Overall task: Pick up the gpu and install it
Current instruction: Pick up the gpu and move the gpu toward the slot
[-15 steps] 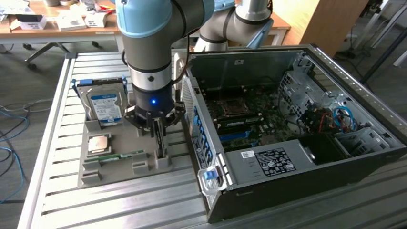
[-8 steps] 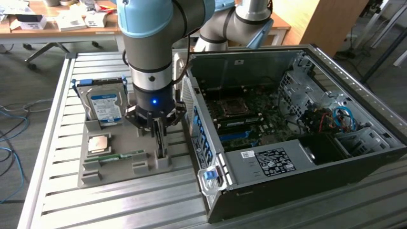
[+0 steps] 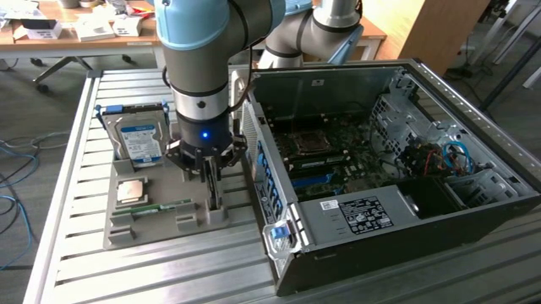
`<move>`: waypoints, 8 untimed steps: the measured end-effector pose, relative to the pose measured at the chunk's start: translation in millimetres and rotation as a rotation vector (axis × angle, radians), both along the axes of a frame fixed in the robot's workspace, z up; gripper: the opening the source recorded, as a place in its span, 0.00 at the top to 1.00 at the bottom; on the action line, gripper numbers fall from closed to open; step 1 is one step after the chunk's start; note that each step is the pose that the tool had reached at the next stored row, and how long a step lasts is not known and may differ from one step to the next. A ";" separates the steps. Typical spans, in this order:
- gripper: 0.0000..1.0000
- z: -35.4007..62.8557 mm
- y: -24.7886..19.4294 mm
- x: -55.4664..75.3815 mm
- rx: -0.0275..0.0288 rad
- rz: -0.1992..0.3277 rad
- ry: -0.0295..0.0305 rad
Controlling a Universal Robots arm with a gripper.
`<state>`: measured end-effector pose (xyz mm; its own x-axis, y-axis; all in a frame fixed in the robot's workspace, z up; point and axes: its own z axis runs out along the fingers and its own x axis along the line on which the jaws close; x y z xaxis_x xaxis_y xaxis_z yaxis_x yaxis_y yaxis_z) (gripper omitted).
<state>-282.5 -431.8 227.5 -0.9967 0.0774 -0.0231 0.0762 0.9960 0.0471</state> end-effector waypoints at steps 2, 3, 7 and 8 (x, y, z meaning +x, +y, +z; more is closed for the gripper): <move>0.64 0.0 0.0 0.0 0.0000 0.000 0.0000; 0.64 0.0 0.0 0.0 0.0000 0.000 0.0000; 0.64 0.0 1.7 0.0 0.0000 0.000 0.0000; 0.64 0.0 2.2 0.0 0.0000 0.000 -0.0001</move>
